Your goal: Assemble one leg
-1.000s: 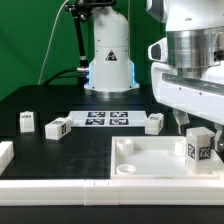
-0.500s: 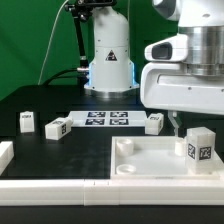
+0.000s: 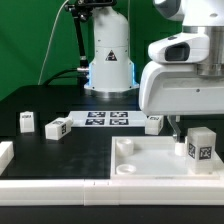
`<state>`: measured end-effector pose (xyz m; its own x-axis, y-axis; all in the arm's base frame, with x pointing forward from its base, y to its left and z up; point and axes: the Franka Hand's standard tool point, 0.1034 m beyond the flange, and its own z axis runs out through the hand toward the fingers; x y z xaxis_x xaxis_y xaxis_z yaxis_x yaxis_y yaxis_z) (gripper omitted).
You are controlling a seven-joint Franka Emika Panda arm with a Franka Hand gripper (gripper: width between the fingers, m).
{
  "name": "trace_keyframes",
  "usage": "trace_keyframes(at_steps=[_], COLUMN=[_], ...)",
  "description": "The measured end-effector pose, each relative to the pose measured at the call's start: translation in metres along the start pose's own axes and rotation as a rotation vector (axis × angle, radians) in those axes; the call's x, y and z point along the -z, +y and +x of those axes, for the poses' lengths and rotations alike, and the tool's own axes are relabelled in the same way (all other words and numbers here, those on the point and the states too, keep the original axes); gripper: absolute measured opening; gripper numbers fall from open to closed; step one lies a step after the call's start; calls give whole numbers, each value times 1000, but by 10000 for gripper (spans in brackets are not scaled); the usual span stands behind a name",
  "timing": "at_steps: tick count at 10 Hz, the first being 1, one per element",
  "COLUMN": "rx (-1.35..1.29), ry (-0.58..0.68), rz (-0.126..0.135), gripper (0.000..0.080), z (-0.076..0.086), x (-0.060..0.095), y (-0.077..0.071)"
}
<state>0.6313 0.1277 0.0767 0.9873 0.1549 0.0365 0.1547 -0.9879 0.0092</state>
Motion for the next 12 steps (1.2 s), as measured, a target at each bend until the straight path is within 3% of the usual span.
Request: trace_keyframes(at_steps=[4,5,6,7,8,12], rx=[238,236,236,236,236,169], ry=[0,0,0,0,1,0], rz=[-1,-1,-1,-1,-1,2], gripper=[649,529,529,345,290,290], z=[0,0,0,0,0,0], x=[0,0,0,0,0,0], y=[2,2,2,2,2,2])
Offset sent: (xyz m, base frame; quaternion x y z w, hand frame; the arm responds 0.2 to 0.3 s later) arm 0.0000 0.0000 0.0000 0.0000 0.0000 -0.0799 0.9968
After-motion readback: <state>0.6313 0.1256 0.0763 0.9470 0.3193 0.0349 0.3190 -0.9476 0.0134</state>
